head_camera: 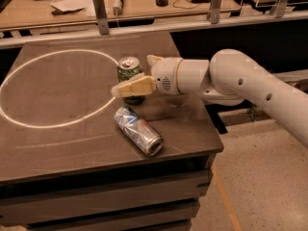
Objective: Place green can upright
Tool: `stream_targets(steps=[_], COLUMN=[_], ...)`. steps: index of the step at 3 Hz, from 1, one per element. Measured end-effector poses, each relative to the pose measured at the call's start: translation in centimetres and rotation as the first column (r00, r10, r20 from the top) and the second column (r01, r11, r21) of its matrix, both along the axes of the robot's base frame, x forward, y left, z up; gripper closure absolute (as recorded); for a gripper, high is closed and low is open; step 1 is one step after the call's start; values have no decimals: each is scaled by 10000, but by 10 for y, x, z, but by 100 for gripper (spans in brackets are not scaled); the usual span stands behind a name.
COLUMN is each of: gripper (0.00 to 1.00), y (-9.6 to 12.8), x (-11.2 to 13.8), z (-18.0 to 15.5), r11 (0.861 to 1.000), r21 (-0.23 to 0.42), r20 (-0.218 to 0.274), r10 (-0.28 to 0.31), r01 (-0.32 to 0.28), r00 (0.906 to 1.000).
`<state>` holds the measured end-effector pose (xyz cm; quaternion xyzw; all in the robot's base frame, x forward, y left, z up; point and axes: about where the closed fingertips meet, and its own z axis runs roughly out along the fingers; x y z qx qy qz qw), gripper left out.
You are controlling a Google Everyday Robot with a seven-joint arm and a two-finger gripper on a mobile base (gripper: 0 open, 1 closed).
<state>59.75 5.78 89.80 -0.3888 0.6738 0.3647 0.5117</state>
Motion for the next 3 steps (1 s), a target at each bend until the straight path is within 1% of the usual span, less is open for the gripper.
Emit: stream_targets(steps=[1, 2, 3], gripper=[0, 0, 0], y=[-30, -61, -64], x=[-8, -17, -19], z=[21, 50, 54], r11=[9946, 9863, 9853], r21=[-766, -1205, -1256], r20=[398, 914, 972], r10=[-670, -1019, -1040], r01=[699, 1126, 1159], r00=[9970, 9906, 9898])
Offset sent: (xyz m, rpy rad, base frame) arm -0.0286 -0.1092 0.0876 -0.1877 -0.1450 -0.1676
